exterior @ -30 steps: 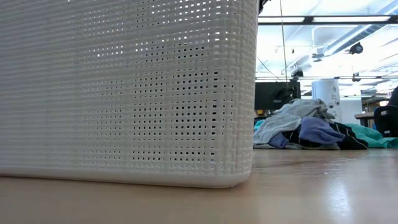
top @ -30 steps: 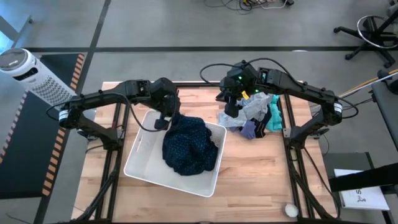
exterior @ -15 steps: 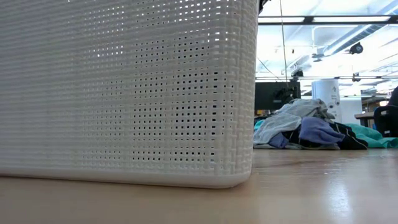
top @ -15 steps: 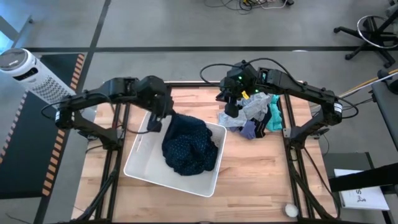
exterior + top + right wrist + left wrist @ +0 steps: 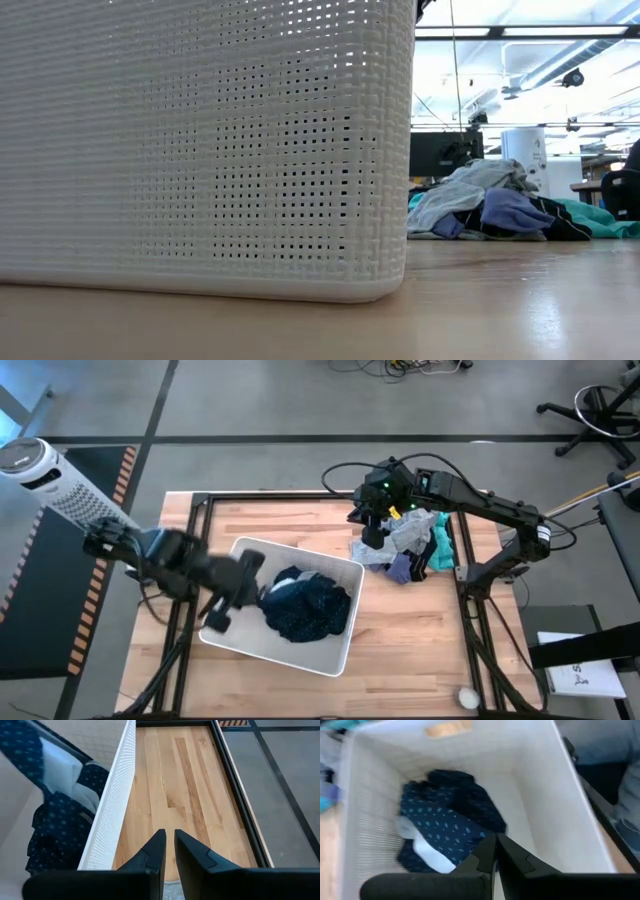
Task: Sort clothes
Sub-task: Put the dark blue polo shirt into the white laundry bin, then move the white laundry bin to the center of the table
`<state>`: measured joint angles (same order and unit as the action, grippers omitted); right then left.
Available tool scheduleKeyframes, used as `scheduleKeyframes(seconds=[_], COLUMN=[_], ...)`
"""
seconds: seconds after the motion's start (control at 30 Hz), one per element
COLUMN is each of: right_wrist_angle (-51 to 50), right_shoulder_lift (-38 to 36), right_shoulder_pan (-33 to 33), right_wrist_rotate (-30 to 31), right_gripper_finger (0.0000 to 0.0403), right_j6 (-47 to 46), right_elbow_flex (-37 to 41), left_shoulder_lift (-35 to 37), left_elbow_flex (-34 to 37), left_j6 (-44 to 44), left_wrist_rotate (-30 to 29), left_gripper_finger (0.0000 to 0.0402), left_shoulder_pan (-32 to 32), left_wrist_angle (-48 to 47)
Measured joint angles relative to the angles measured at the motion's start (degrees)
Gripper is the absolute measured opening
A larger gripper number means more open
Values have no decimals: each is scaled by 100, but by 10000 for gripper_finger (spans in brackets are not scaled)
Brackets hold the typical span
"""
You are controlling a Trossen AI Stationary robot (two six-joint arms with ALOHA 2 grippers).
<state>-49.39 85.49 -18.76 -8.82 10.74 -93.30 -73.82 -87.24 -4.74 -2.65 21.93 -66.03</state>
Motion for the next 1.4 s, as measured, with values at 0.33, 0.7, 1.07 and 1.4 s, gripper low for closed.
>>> scheduleKeyframes(seconds=[0.33, 0.7, 1.07, 1.4], right_wrist_angle=[10, -197, 226, 1739], right_shoulder_lift=[0, -33, -775, -1806], right_shoulder_pan=[0, 336, 1643, 3314], right_wrist_rotate=[-20, 237, 1282, 2569], right_gripper_finger=[24, 17, 0, 0], right_j6=[-75, 46, -375, -2032], right_elbow_flex=[0, 0, 970, 3185], left_shoulder_lift=[-50, -37, 406, 1517], left_elbow_flex=[1398, 1724, 1044, 1995], left_j6=[765, 513, 355, 905], left_wrist_rotate=[-745, -710, -747, -881], left_gripper_finger=[0, 46, 161, 155], left_shoulder_pan=[218, -643, -618, -504], left_wrist_angle=[736, 1518, 1530, 1983])
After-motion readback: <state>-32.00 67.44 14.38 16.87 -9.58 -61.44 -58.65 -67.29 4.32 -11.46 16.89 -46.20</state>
